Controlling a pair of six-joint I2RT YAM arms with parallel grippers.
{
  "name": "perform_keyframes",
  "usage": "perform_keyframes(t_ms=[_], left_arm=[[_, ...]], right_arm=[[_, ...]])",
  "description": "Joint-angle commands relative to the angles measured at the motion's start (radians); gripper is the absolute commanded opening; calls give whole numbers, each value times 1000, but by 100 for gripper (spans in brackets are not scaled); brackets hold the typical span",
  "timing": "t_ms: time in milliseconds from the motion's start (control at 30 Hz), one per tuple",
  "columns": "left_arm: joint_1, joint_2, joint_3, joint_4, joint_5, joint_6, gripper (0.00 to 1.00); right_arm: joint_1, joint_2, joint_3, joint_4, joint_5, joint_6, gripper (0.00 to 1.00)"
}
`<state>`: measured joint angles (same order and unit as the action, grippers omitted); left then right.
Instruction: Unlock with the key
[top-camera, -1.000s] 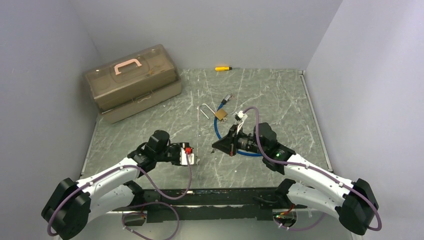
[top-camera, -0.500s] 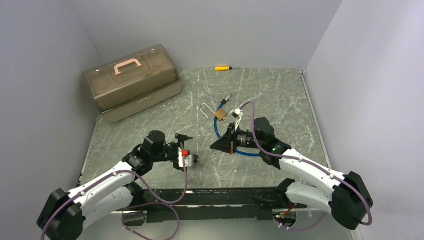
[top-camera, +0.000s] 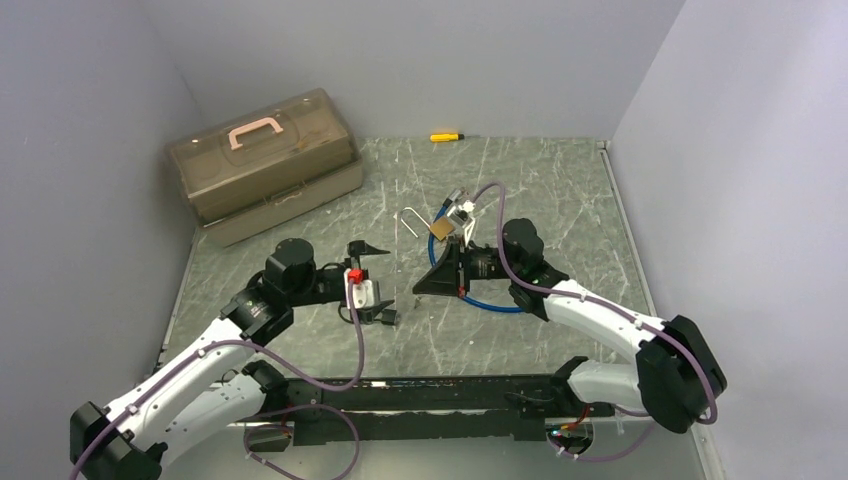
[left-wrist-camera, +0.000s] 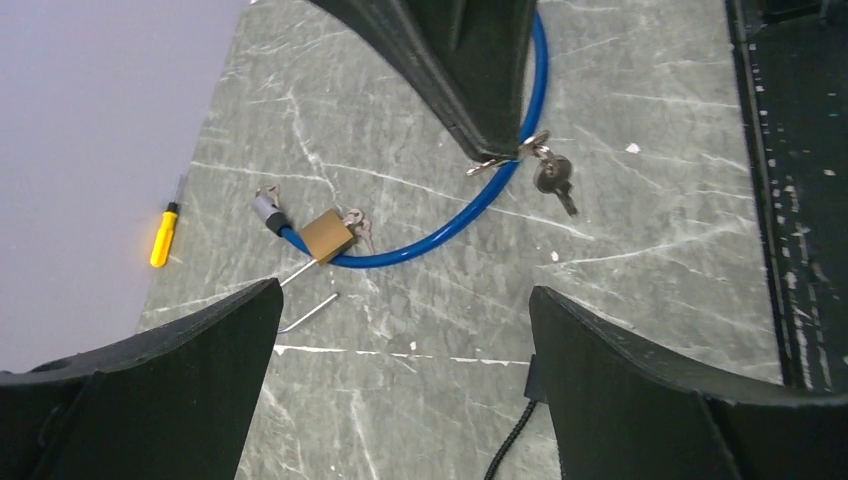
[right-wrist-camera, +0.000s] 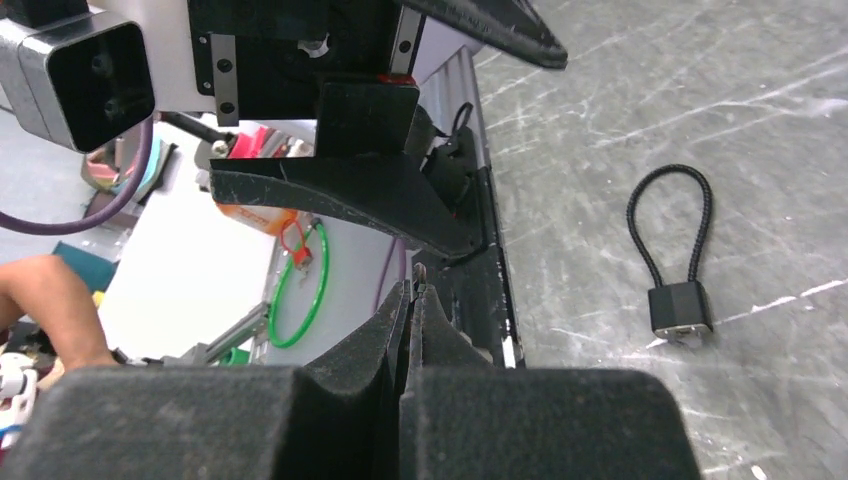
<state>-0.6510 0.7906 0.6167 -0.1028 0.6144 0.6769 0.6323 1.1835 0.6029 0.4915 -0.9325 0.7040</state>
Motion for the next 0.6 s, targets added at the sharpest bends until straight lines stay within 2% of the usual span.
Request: perform_keyframes(t_ms=[0, 100, 300, 400, 567], left_arm=[[3, -24, 82, -158, 105, 56, 99], [-4, -45, 100, -209, 144, 134, 99], [-45, -79, 85, -121, 167, 228, 97], [-87, -89, 96, -145, 170, 330, 82], [-148, -91, 107, -170, 137, 394, 55]], right_arm=[[-3, 30, 63, 168, -115, 81, 0], [-2, 52, 71, 222, -145, 121, 0], [8, 98, 67, 352, -183, 225, 0], [16, 112, 81, 349, -197, 230, 0], [34, 133, 104, 354, -206, 231, 0]])
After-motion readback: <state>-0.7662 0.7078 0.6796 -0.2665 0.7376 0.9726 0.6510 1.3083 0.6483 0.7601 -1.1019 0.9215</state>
